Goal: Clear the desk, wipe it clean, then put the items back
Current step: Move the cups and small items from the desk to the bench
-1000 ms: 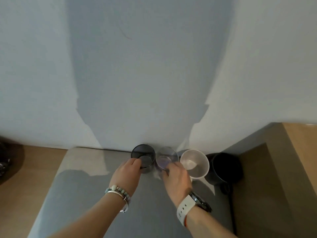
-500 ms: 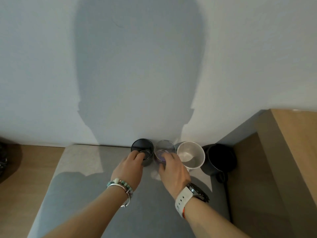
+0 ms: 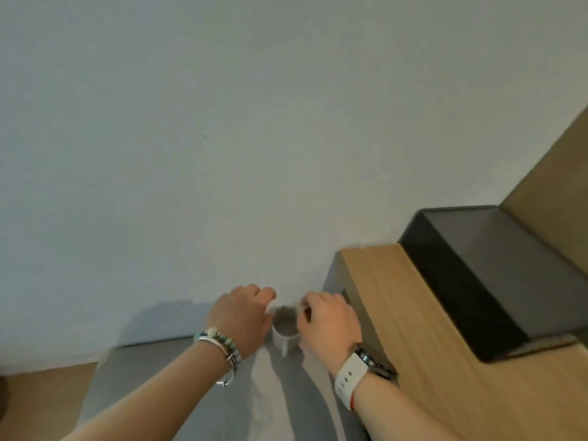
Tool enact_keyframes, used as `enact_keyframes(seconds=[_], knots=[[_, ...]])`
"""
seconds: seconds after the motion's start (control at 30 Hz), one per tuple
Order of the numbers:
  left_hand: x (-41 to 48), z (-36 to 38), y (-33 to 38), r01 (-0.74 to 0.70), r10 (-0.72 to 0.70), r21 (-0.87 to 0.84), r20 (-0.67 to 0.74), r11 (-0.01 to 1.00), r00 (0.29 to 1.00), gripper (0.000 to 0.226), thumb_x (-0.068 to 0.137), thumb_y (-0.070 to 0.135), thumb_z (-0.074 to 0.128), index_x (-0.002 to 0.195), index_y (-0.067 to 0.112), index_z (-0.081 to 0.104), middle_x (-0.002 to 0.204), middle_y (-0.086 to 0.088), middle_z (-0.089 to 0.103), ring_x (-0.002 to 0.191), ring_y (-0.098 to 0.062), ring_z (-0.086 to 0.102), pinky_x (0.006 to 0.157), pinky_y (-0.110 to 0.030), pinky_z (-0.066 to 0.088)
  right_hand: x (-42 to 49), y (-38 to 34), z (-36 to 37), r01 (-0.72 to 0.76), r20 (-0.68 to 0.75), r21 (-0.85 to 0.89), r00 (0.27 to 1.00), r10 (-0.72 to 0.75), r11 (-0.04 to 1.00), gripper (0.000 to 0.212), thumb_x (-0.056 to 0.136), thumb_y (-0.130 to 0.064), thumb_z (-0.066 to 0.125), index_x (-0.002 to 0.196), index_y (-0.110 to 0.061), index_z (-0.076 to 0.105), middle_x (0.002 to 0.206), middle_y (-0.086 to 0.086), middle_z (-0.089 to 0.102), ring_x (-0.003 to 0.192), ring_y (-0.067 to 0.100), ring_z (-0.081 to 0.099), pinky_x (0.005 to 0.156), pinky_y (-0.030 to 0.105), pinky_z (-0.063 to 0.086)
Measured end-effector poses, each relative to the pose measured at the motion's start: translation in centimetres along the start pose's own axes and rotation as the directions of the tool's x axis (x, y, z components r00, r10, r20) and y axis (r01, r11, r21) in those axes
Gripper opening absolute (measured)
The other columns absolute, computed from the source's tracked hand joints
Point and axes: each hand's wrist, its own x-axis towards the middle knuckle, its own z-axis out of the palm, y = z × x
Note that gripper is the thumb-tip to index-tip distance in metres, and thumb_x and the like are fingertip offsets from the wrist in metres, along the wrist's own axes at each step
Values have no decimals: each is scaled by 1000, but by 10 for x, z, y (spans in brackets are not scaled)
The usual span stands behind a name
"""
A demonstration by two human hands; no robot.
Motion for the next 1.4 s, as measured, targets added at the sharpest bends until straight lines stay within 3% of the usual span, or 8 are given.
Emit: enact_keyframes(seconds=[0.13,0.37,0.5,0.7,0.93,1.23,1.4], knots=[[-3,-58,53,-158,157,41,15,987,987,33,97,38,35,124,25,49,121,5,53,112,-17,50,88,-29,41,-48,12,-73,-92,-151,6,984,92,996,27,95,-30,40,115,-22,57,117,-3,57,110,18,47,89,29,37],[-32,-127,190,-505,508,54,-91,861,857,30,96,35,36,120,25,50,118,5,53,107,-17,52,85,-28,44,-193,49,-170,-330,-406,-41,868,286,943,28,94,-34,40,113,-26,60,115,-8,60,109,15,50,88,29,42],[-80,-140,290,-720,717,28,-124,694,686,30,96,36,36,121,26,49,119,6,53,109,-16,51,88,-31,44,-309,75,-205,-522,-489,-53,757,433,851,29,94,-33,41,117,-25,56,120,-6,56,114,19,47,90,30,37],[-200,-132,435,-927,923,12,-99,376,373,29,95,37,36,119,25,49,118,5,54,111,-18,48,89,-31,41,-506,96,-221,-790,-560,18,500,661,613,31,93,-31,43,119,-22,57,120,-3,58,112,22,49,88,31,40],[-402,-104,565,-979,989,-153,-50,132,141,30,95,35,37,121,26,50,120,6,55,109,-16,51,87,-30,44,-753,77,-217,-945,-550,92,214,807,313,33,94,-31,42,124,-24,54,126,-4,55,118,20,46,90,30,37],[-633,-69,672,-959,995,-267,11,-94,-101,30,95,34,38,120,24,50,120,3,55,110,-19,51,84,-30,41,-1000,41,-181,-990,-482,144,-59,874,13,31,95,-36,42,120,-26,55,124,-6,56,115,19,49,90,31,40],[-710,-42,725,-943,974,-273,67,-192,-218,31,95,34,38,121,23,50,120,1,55,110,-21,50,85,-29,41,-1089,48,-158,-975,-422,201,-170,891,-91,31,96,-35,41,121,-25,55,123,-6,56,114,17,49,90,31,41]])
